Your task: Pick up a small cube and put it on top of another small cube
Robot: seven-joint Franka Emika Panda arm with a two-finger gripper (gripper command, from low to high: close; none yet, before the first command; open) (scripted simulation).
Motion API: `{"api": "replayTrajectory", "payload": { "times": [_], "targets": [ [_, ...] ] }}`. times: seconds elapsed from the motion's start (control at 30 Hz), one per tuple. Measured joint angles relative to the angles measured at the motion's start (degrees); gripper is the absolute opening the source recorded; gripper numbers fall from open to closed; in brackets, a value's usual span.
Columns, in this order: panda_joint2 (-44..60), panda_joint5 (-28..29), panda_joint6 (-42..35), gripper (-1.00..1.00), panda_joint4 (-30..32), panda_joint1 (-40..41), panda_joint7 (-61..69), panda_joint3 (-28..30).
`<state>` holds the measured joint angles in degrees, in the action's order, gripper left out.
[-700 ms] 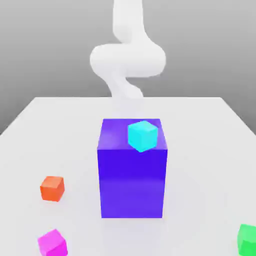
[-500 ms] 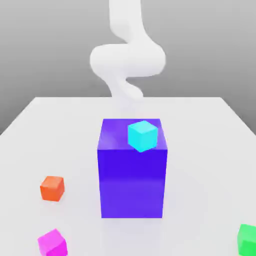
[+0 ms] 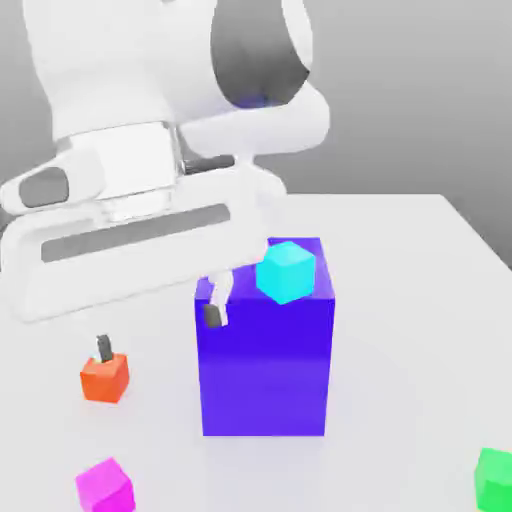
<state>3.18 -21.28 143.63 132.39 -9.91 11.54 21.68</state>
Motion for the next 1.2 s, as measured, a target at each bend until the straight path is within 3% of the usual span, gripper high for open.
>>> {"api": "replayTrajectory", "payload": {
  "times": [0.17, 0.33, 0.47, 0.5, 0.73, 0.9, 1.2],
  "targets": [
    [9.1, -0.2, 3.5, 0.0, 0.5, 2.5, 9.2, -0.2],
    [16.9, 3.0, 7.9, 0.0, 1.1, 4.7, 15.6, 0.7],
    [24.8, -0.8, 13.6, 0.0, -0.6, 8.5, 19.8, -3.5],
    [26.4, -1.8, 14.7, -1.0, -1.0, 9.4, 20.6, -4.6],
    [26.5, -1.8, 14.7, -1.0, -1.0, 9.4, 20.6, -4.6],
    [18.2, 4.5, 8.5, -1.0, 0.9, 4.8, 16.3, -0.4],
    [15.5, 12.4, 4.0, -1.0, -1.9, -9.8, 14.8, -9.5]
  ]
}}
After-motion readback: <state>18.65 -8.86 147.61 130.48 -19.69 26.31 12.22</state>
